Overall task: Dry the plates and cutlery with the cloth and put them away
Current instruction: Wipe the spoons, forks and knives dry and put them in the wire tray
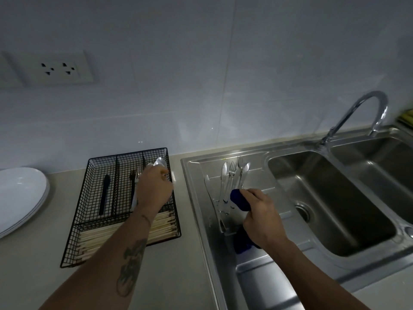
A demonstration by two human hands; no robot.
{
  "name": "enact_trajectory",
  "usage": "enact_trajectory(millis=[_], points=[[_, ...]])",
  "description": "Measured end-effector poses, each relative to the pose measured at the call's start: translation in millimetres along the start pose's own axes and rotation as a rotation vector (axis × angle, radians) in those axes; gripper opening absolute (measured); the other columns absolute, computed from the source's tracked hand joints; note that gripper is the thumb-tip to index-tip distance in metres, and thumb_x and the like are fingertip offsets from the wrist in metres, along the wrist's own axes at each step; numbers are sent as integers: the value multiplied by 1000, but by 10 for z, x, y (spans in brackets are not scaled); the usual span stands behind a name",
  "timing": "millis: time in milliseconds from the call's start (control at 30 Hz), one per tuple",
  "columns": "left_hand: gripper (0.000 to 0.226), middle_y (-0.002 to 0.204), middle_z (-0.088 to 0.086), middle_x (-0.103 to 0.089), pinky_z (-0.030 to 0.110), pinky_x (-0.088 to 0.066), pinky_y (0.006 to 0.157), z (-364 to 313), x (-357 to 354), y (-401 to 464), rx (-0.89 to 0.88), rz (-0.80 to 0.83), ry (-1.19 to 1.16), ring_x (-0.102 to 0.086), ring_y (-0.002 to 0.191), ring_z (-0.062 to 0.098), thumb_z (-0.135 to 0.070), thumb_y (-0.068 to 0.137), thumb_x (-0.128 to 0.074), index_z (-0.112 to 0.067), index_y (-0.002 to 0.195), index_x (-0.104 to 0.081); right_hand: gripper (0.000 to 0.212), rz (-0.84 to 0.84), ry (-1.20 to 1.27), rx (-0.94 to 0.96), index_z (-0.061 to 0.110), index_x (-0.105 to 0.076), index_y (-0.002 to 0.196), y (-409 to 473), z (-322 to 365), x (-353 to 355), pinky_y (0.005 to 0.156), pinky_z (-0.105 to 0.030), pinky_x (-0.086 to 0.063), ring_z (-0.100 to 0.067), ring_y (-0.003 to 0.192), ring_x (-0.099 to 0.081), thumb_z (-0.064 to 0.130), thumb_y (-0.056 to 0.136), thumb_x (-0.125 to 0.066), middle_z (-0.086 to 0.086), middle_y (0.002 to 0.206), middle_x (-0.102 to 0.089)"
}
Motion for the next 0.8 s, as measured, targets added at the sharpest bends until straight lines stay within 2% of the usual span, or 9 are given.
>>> enact_trajectory(millis=[100,200,300,433,500,567,667,800], points=[[23,100,-4,-64,23,-50,74,-475,-447,-179,-44,144,-108,-61,87,12,-5,91,-54,-18,100,-71,63,17,1,-10,15,-57,128,38,-176,72,82,-37,-52,-26,103,-53,-9,69,-56,-2,121,-57],[22,97,-4,-66,27,-55,76,-830,-1026,-410,-68,352,-58,-63,85,13,-10,91,-54,-18,101,-71,62,14,4,-6,14,-59,125,95,-334,154,82,-34,-51,-26,102,-54,-10,68,-55,-3,118,-58],[22,79,2,-63,29,-51,64,-949,-1469,-561,-38,450,10,-62,73,18,-3,83,-49,-15,76,-65,61,27,-3,3,14,-59,125,152,-492,189,83,-31,-49,-25,102,-53,-10,69,-55,-2,118,-58],[19,77,0,-62,31,-54,63,-975,-1761,-579,31,449,85,-61,69,16,-5,85,-54,-17,71,-61,59,54,-2,18,14,-59,124,244,-692,204,85,-29,-47,-23,103,-53,-9,70,-54,0,119,-58],[19,80,0,-61,29,-51,61,-999,-1860,-550,47,435,97,-61,70,17,-5,87,-55,-16,74,-62,58,69,-1,29,13,-59,124,284,-768,207,85,-25,-42,-22,103,-52,-9,71,-55,-1,119,-59],[13,86,3,-63,33,-57,68,-1030,-1932,-501,47,413,132,-62,73,18,-8,88,-56,-13,80,-66,58,95,-7,40,12,-58,126,324,-833,186,85,-23,-40,-22,105,-52,-8,72,-55,-2,120,-58],[12,97,5,-60,40,-58,78,-1035,-2019,-427,93,377,174,-63,84,24,-12,87,-58,-9,92,-68,58,134,-1,68,11,-60,123,391,-905,120,82,-28,-46,-25,102,-54,-9,69,-56,-3,117,-59],[22,102,8,-62,41,-59,79,-1062,-2058,-353,169,360,211,-64,90,28,-7,80,-60,-6,100,-68,59,160,32,78,13,-60,121,478,-973,63,78,-33,-49,-25,97,-53,-7,66,-54,-1,115,-58]])
Point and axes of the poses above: each hand's wrist, its own y-axis towards the middle knuckle, its own x-axis out of the back of the hand, z = x × y, the point moved 10 cm from there along y, towards the middle knuckle
